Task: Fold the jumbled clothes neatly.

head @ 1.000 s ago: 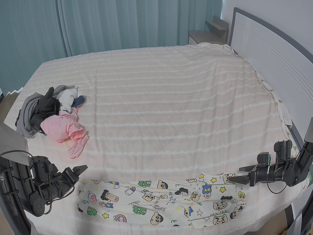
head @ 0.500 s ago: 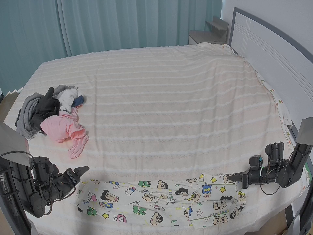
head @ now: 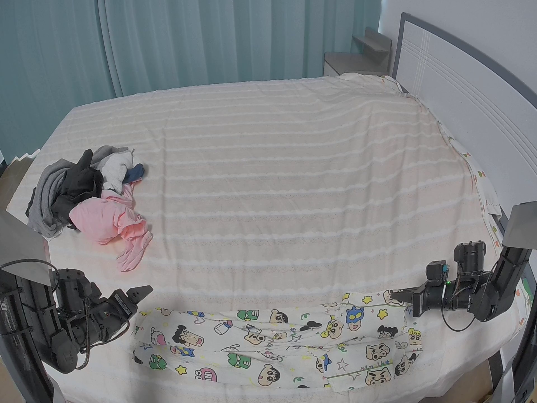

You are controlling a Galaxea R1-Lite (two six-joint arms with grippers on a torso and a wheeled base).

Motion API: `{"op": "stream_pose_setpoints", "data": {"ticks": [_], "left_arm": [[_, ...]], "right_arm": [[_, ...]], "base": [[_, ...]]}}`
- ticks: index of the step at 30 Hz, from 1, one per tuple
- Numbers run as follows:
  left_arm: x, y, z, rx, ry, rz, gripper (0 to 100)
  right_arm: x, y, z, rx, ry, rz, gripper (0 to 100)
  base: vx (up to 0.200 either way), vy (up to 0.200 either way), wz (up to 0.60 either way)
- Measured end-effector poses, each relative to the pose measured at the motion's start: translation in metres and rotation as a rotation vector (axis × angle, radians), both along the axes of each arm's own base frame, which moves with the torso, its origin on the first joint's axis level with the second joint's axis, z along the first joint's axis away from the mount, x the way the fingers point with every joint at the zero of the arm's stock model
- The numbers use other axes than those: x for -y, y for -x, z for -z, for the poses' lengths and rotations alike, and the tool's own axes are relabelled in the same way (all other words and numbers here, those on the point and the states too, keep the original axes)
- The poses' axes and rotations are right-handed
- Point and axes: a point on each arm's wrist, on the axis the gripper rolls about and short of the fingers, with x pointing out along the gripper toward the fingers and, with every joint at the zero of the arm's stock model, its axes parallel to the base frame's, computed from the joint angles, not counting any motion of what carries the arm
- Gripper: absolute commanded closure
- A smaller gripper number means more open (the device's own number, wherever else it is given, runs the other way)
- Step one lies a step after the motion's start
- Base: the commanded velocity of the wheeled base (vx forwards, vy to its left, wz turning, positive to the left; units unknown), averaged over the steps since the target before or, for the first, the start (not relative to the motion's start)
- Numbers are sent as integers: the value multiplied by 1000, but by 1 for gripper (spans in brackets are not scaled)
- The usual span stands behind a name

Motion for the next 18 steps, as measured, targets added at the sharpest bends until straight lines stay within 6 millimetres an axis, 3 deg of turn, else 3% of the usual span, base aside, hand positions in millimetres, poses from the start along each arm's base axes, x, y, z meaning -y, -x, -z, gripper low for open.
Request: {"op": "stream_pose_setpoints", "data": {"ticks": [3,4,11,18], "left_arm": [[1,0,0,-1,0,3,0],[1,0,0,-1,0,4,0],[2,0,0,-1,0,11,0],[3,0,0,-1,0,15,0]], "right_arm": [[-1,-4,7,-11,6,2,100],[-1,-6,9,-14,8,3,0],[-2,-15,12,14,9,8,0],[-10,-17,-14,117,-4,13,0]], "base": [[0,0,0],[0,0,0],[0,0,0],[0,0,0]]}}
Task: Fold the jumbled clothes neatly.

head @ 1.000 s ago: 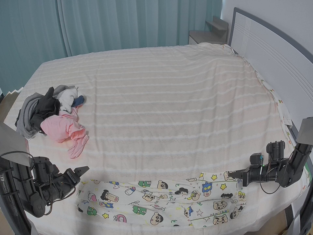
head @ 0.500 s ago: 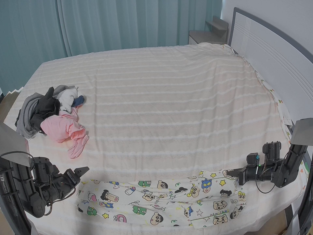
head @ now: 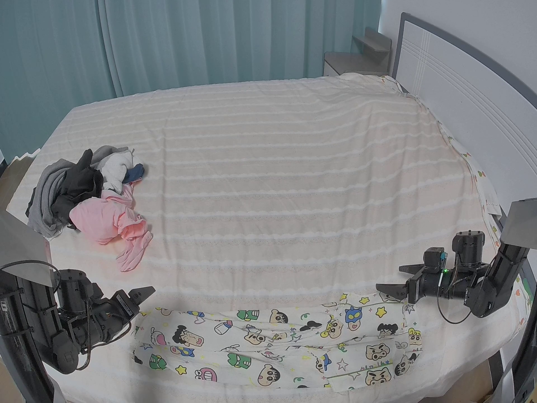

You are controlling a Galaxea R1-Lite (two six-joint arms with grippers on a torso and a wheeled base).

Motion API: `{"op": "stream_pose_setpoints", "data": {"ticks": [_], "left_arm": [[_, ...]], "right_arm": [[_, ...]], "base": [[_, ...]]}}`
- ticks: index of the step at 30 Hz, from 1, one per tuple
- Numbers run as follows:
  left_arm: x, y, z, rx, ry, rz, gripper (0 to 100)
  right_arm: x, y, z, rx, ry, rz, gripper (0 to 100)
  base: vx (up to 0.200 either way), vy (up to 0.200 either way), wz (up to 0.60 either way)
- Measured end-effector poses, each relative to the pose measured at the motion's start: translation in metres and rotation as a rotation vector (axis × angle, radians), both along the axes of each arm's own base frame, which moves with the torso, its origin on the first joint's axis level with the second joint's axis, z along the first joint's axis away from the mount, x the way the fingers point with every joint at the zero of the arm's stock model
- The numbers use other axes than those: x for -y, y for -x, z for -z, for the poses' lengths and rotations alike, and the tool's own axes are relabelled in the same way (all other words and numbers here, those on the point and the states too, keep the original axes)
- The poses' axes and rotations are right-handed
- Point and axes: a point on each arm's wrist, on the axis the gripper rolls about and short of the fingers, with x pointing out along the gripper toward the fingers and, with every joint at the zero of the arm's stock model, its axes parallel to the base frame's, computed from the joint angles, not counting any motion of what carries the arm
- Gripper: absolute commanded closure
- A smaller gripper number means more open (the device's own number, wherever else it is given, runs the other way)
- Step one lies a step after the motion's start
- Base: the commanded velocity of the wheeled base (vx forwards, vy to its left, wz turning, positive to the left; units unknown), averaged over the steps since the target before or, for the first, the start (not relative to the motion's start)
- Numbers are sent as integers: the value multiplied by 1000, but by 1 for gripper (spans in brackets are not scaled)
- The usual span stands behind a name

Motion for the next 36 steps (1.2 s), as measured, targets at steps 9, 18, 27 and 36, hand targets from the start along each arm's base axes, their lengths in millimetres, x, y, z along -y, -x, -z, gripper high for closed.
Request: {"op": "stream_pose_setpoints", "data": {"ticks": [9,18,27,36], "left_arm": [[0,0,0,0,0,2,0],[1,0,0,0,0,6,0],[2,0,1,-3,0,8,0],[3,0,1,-3,0,13,0]], "right_arm": [[-38,10,-21,-47,-132,20,0],[-49,26,10,-240,-160,37,0],[-36,26,49,-356,-127,116,0],[-33,25,35,-210,-179,137,0]], "base": [[0,0,0],[0,0,0],[0,0,0],[0,0,0]]}}
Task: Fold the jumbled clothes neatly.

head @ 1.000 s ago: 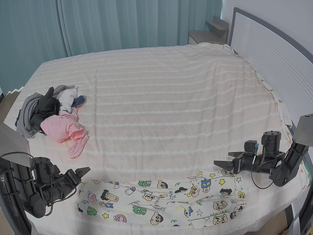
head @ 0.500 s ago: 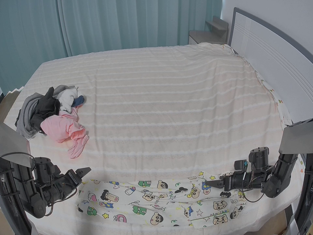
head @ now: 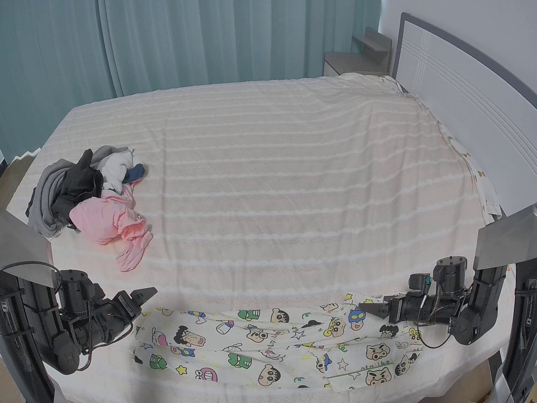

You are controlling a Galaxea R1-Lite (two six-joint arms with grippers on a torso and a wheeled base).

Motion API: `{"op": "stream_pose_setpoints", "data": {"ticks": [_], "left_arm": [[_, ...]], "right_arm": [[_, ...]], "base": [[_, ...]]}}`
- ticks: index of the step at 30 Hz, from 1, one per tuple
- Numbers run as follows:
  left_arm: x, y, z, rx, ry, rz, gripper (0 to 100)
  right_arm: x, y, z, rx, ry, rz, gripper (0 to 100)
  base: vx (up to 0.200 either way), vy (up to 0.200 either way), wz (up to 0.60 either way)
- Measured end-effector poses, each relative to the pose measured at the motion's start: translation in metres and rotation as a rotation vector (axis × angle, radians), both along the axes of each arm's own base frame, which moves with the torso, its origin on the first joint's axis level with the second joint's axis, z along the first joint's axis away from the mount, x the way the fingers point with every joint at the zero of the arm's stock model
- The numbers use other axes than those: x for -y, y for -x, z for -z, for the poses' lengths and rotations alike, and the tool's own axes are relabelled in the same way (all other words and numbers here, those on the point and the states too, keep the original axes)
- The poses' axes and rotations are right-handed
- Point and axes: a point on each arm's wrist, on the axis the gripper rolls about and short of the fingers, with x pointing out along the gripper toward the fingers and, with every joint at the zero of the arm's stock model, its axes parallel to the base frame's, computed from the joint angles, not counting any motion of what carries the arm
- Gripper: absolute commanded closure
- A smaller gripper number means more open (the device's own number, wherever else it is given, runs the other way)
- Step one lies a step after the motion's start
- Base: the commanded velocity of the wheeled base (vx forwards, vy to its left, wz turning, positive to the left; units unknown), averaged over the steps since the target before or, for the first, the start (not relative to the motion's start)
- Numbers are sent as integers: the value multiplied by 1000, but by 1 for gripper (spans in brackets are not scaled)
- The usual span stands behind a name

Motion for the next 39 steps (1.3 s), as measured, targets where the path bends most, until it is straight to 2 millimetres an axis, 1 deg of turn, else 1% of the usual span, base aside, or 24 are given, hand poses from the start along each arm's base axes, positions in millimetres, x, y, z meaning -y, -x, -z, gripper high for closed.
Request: {"op": "stream_pose_setpoints", "data": {"ticks": [3,7,12,15,19,23,25,28,34,39], "left_arm": [[2,0,0,1,-1,9,0],[6,0,0,5,-18,36,0],[10,1,2,18,-89,97,0],[12,1,4,30,-172,154,0],[13,1,8,32,-242,204,0],[13,1,12,21,-260,218,0],[14,1,14,14,-264,222,0],[13,0,19,-7,-275,219,0],[13,-7,31,-19,-337,244,0],[10,-19,37,6,-389,263,0]], "right_arm": [[-1,4,-14,51,-27,8,0],[1,17,-42,126,-42,35,0],[11,39,-75,232,-10,170,0],[22,54,-95,299,11,280,0],[42,72,-113,371,39,444,0],[59,84,-130,450,65,612,0],[63,89,-137,485,68,661,0],[67,96,-144,512,85,690,0],[69,106,-149,523,98,704,0],[69,109,-153,544,97,705,0]], "base": [[0,0,0],[0,0,0],[0,0,0],[0,0,0],[0,0,0],[-200,0,0],[-200,0,0],[-200,0,0],[0,0,0],[0,0,0]]}}
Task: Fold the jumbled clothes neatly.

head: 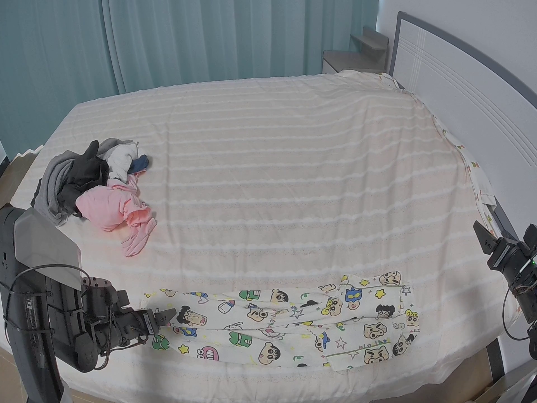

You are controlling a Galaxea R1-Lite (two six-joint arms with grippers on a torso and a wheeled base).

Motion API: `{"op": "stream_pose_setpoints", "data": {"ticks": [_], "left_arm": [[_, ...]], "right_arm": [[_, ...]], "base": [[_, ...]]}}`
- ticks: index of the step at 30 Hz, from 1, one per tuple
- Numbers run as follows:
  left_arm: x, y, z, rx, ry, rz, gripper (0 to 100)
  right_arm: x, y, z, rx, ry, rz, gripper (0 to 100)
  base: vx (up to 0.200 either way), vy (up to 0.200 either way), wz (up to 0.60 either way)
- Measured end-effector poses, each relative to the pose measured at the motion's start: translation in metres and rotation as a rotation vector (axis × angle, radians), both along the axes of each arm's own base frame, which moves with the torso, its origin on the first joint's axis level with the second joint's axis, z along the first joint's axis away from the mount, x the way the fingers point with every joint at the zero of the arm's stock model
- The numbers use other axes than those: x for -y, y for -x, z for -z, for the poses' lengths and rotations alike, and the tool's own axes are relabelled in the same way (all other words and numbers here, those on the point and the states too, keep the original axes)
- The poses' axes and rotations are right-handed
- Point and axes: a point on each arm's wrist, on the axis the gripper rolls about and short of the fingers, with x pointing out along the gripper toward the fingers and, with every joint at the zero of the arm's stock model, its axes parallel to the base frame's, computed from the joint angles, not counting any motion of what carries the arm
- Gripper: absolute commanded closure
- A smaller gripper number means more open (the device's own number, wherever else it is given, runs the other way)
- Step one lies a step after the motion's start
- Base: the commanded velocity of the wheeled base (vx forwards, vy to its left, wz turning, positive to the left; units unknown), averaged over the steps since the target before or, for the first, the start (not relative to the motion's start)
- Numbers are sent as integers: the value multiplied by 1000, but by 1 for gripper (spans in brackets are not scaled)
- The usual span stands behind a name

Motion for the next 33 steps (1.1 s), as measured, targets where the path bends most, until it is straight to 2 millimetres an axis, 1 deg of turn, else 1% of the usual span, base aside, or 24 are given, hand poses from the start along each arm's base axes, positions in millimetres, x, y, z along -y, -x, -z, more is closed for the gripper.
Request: {"op": "stream_pose_setpoints", "data": {"ticks": [5,12,17,21,27,31,32,33], "left_arm": [[-9,-19,4,47,6,-25,0],[-13,-24,17,29,14,31,0],[-12,-34,26,38,23,50,0],[-11,-36,30,33,43,81,0],[-9,-33,32,15,79,127,0],[-8,-31,34,2,108,156,0],[-8,-31,35,-1,110,158,100],[-8,-31,36,-4,111,159,100]], "right_arm": [[-1,2,-1,3,-2,-7,0],[-2,2,2,-28,0,-14,0],[-5,3,4,-55,1,-27,0],[-7,3,5,-57,0,-42,0],[-9,3,5,-60,-4,-51,0],[-10,3,8,-91,-6,-55,0],[-10,4,9,-102,-7,-56,0],[-10,4,10,-113,-6,-58,0]], "base": [[0,0,0],[0,0,0],[0,0,0],[0,0,0],[0,0,0],[0,0,0],[0,0,0],[0,0,0]]}}
